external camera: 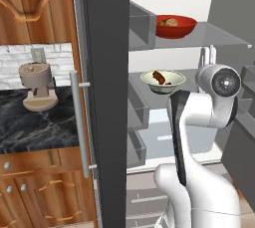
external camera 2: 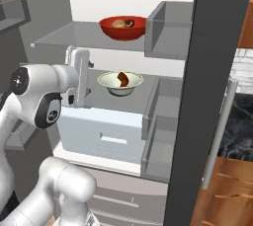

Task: Place the bowl with the onion and sweet potato on the top shelf of the fridge. Place the bowl with the chicken drumsticks on the second highest shelf of the fridge.

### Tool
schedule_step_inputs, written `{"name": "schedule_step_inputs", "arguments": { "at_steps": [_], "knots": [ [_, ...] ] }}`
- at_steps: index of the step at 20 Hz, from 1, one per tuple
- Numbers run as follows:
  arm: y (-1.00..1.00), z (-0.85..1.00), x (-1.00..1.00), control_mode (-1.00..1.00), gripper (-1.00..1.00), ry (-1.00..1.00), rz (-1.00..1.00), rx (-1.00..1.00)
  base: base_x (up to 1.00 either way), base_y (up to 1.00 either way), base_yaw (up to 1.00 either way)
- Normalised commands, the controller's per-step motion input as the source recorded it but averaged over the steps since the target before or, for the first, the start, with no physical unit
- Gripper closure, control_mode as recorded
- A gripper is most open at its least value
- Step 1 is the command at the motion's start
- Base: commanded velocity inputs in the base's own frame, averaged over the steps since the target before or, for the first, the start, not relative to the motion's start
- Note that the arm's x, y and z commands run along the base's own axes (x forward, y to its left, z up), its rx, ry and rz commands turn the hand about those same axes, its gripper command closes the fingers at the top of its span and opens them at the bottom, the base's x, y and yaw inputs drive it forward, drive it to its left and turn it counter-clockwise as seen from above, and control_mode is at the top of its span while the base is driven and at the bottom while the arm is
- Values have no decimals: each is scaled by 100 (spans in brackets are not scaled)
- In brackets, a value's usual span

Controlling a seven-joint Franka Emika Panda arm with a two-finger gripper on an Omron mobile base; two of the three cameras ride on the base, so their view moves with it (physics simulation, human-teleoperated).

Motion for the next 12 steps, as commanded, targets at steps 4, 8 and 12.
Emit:
{"name": "schedule_step_inputs", "arguments": {
  "at_steps": [4,8,12],
  "knots": [
    [0,100,-100,-100,-100,0,-8,0,0,0,0],
    [0,100,-100,-100,-100,0,-9,0,0,0,0],
    [3,42,-62,-100,-100,-5,-2,-7,0,0,0]
  ]
}}
